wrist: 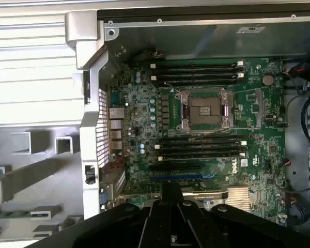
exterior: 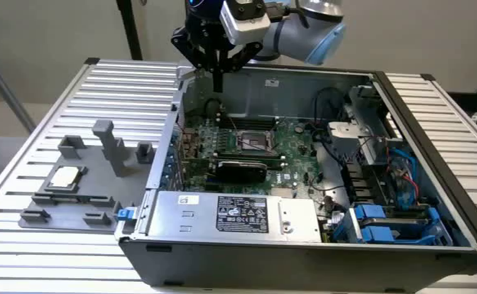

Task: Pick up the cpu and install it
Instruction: 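Reach for the cpu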

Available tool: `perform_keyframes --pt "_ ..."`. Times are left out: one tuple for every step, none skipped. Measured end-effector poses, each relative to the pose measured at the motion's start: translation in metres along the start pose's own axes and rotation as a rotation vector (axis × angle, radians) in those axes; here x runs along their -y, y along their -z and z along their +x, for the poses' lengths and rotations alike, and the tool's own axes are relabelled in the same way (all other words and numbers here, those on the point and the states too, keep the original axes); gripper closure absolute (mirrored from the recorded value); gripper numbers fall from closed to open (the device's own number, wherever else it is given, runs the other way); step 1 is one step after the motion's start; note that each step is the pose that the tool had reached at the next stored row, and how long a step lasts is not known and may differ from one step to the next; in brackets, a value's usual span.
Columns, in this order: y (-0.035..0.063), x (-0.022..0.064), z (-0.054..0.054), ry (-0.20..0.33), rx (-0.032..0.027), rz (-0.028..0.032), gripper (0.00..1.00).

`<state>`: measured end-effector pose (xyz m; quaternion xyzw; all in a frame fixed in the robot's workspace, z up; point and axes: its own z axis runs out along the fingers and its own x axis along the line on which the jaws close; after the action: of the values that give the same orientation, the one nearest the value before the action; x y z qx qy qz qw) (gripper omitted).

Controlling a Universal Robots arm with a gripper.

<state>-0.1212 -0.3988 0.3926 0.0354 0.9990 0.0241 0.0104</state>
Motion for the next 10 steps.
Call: perform_keyframes --pt "0.0 0.0 0.0 0.0 0.0 0.0001 0.89" --pt "0.0 0.0 0.0 0.0 0.0 0.0001 0.89" --pt "0.0 0.0 0.0 0.0 0.0 0.0 0.89" --pt "0.0 0.0 0.0 0.0 0.0 0.0001 0.89" --pt "0.0 0.0 0.0 0.0 0.0 0.0001 0.89" --pt "0.0 0.0 0.0 0.0 0.0 0.0001 0.89" --pt "0.0 0.0 0.0 0.0 0.0 0.0 0.89" --pt "0.0 0.0 0.0 0.0 0.0 0.0 0.89" --pt "0.0 0.0 0.0 0.0 0.0 0.0001 0.89" --pt "0.0 0.0 0.0 0.0 0.0 0.0 0.89"
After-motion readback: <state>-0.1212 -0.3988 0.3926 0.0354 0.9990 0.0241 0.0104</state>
